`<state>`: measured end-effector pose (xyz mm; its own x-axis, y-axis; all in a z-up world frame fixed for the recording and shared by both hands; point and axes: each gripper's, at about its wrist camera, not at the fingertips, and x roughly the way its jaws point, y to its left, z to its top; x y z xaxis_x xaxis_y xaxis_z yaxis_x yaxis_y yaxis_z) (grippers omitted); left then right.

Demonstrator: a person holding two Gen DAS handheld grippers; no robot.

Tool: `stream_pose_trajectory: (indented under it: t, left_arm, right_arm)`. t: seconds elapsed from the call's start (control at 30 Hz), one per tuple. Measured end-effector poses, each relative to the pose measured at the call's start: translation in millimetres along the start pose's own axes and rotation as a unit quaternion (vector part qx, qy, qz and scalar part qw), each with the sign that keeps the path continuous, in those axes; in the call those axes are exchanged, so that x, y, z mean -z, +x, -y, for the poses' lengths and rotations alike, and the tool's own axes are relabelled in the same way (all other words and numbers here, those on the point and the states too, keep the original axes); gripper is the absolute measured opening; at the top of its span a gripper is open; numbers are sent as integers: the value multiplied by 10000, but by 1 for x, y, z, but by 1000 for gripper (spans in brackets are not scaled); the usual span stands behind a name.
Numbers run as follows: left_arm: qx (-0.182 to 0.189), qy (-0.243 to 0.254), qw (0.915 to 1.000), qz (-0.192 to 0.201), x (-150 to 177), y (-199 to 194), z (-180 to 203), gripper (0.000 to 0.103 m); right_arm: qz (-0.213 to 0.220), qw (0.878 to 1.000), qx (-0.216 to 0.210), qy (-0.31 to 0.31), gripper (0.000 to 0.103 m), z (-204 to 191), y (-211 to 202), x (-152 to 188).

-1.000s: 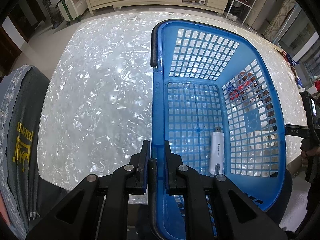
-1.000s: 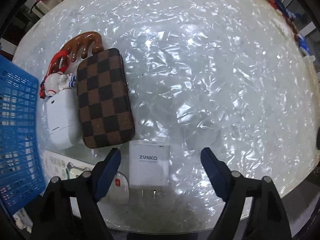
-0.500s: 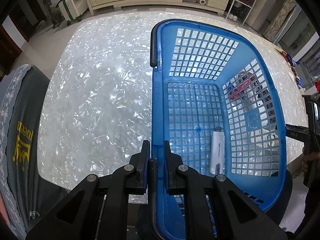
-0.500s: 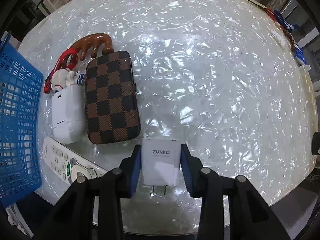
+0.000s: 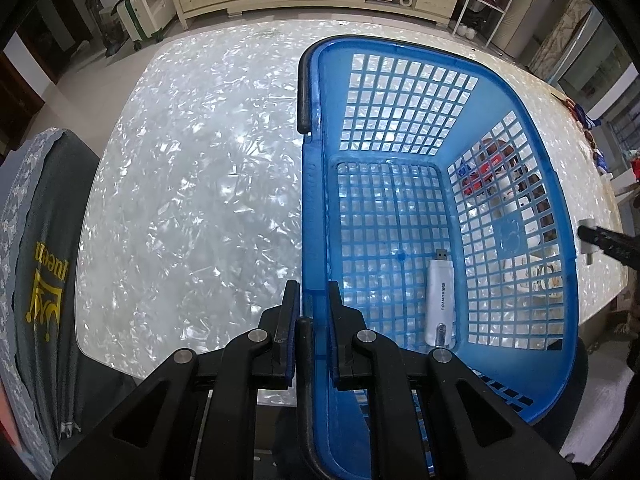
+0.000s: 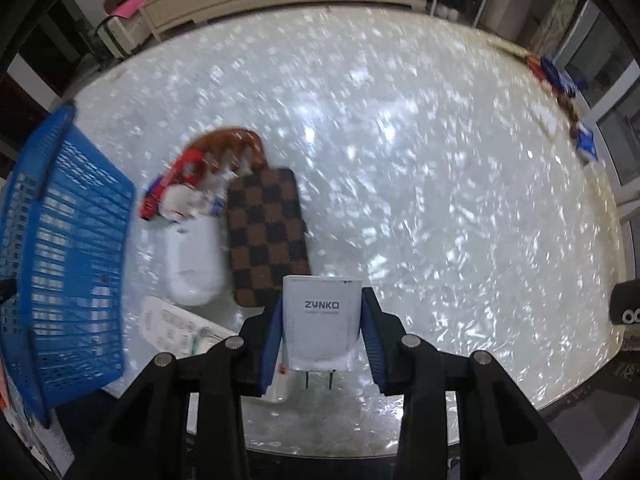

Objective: Organize rigid objects
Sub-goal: 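Carry the charger with the right gripper into the basket and release it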

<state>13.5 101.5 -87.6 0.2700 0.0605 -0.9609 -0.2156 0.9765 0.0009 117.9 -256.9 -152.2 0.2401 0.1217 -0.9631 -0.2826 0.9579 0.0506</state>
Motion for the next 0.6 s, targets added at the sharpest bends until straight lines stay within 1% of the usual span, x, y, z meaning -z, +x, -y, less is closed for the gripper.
stream_pose_trajectory:
  t: [0.17,0.27,0.43,0.6]
  left_arm:
    - [6,-12,10000,5,0,1,-1,14]
    - [3,-15,10000,14,0,1,0,14]
    - [15,7,10000,16,0,1,-1,14]
    - [34,8,10000,33,1,1,-1,14]
  right_arm:
    - [331,9990,-203,-242,35,-18,-37,-8]
    - [524,9971,-323,-452,35,-37,-59,-12]
    - [816,9922,-501,-803,35,-70,-85,-19]
    - [1015,9860,-683,-1134,35,-100,-103,-18]
